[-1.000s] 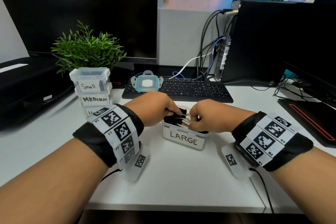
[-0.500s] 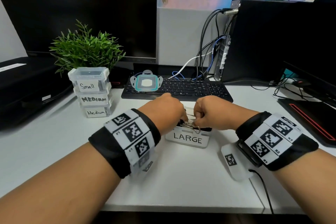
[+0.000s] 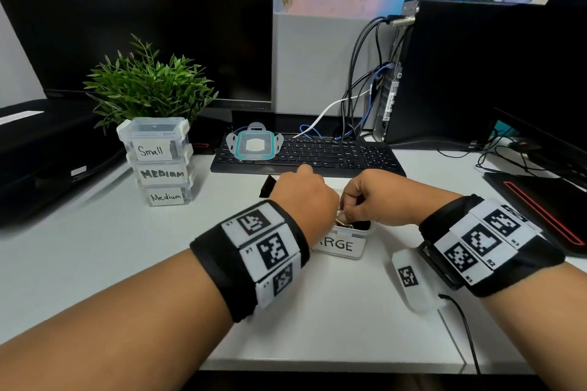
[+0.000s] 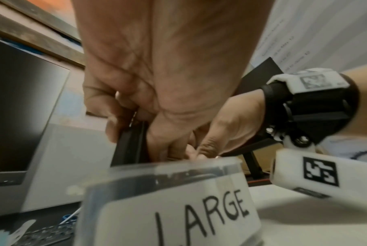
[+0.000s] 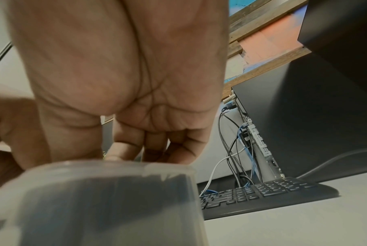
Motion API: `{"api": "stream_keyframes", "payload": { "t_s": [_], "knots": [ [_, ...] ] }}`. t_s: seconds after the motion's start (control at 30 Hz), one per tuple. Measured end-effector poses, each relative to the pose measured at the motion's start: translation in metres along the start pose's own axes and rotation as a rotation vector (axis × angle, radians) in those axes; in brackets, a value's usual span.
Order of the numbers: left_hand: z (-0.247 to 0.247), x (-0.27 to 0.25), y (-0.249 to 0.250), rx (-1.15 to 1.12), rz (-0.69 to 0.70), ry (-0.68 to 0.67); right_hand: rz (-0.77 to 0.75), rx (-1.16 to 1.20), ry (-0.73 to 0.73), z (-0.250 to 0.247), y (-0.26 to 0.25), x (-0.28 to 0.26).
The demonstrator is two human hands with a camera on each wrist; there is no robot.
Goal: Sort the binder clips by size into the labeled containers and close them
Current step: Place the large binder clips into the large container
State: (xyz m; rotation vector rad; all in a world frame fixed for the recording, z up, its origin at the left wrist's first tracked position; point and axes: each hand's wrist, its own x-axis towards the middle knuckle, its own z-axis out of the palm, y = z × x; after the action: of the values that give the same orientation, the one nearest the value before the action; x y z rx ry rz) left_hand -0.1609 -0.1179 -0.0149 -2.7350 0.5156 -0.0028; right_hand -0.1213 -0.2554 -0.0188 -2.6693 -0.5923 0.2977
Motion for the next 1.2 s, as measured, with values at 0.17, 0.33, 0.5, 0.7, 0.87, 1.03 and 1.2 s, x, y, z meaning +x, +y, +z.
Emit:
{"api": "stream_keyframes", "payload": {
  "t_s": [0.17,0.33,0.5,0.7,0.87,1.03,1.2],
  "knots": [
    [0.002,0.002,0.006,-0.038,-0.026,0.013,0.001,-0.019,-0.006,0.0,0.0,0.0],
    [0.003,-0.001,-0.007,-0.149,0.025,0.112,0.012,-0.018,-0.011,-0.001,0.003,-0.001],
    [0.006,-0.009,-0.031,-0.563,0.059,0.043,0.01,-0.031,-0.009,-0.004,0.009,-0.004],
    [0.001,-0.007,-0.039,-0.748,-0.004,0.03,-0.002,-0.017,-0.031,-0.005,0.008,-0.007],
    [-0.003,-0.006,-0.034,-0.707,-0.012,0.037,0.0,-0.041,-0.029,-0.005,0.006,-0.006],
    [-0.013,-0.003,-0.028,-0.587,-0.047,0.006,-0.005,-0.072,-0.031,-0.005,0.004,-0.009],
    [-0.015,0.006,-0.012,-0.415,-0.063,0.035,0.004,-0.08,-0.025,-0.004,0.001,-0.009]
  ]
}}
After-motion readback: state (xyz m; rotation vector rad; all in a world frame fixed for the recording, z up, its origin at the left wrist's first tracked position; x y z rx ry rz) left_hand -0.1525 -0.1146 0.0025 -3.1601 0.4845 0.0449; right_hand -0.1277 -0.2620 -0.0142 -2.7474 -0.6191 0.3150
